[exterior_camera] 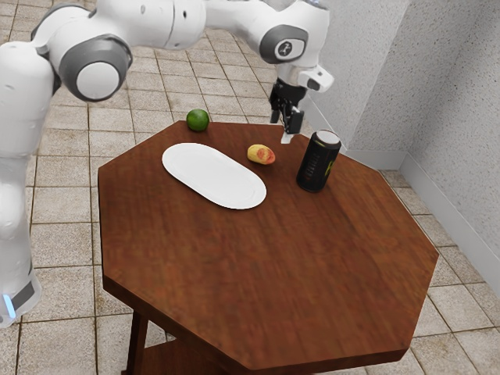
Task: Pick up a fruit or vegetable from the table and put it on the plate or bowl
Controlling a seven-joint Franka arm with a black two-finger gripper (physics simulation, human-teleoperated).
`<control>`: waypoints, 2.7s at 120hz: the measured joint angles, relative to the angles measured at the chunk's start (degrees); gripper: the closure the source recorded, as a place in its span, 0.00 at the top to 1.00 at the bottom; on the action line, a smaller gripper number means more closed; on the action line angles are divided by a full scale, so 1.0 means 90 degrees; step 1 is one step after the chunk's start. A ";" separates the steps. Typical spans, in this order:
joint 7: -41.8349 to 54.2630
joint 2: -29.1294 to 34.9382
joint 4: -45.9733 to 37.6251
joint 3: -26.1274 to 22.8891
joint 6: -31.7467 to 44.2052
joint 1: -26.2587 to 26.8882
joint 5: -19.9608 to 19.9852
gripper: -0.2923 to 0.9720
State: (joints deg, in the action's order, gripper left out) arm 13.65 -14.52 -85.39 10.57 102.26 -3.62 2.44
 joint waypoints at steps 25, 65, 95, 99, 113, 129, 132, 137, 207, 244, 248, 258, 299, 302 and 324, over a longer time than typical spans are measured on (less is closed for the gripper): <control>0.0760 0.0062 -0.0758 0.0019 0.0935 0.0006 -0.0083 0.77; 0.1570 0.0030 -0.1047 0.0040 0.1527 -0.0299 -0.0098 0.77; 0.1942 0.0008 -0.1125 0.0037 0.1642 -0.0451 -0.0074 0.77; 0.1981 0.0005 -0.1197 0.0037 0.1670 -0.0485 -0.0072 0.77; 0.2101 -0.0038 -0.1294 0.0030 0.1759 -0.0531 -0.0068 0.77; 0.2212 -0.0149 -0.1298 0.0010 0.1845 -0.0518 -0.0057 0.77; 0.2230 -0.0172 -0.1297 0.0009 0.1865 -0.0514 -0.0053 0.77; 0.2259 -0.0210 -0.1296 0.0007 0.1895 -0.0514 -0.0049 0.77; 0.2499 -0.0360 -0.1442 0.0006 0.2109 -0.0524 -0.0037 0.61; 0.2460 -0.0335 -0.1444 -0.0002 0.2181 -0.0509 -0.0160 0.35; 0.2457 -0.0257 -0.1444 -0.0017 0.2161 -0.0497 -0.0161 0.34; 0.2468 0.0017 -0.1443 -0.0146 0.2054 -0.0479 -0.0158 0.36; 0.2524 0.2157 -0.3068 -0.0944 0.1748 -0.0239 -0.0144 0.35; 0.2528 0.2238 -0.3137 -0.0949 0.1738 -0.0265 -0.0144 0.35; 0.2550 0.2892 -0.3766 -0.0959 0.1669 -0.0457 -0.0144 0.35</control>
State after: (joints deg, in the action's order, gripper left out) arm 36.61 11.51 -119.28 1.94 117.29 -7.74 1.15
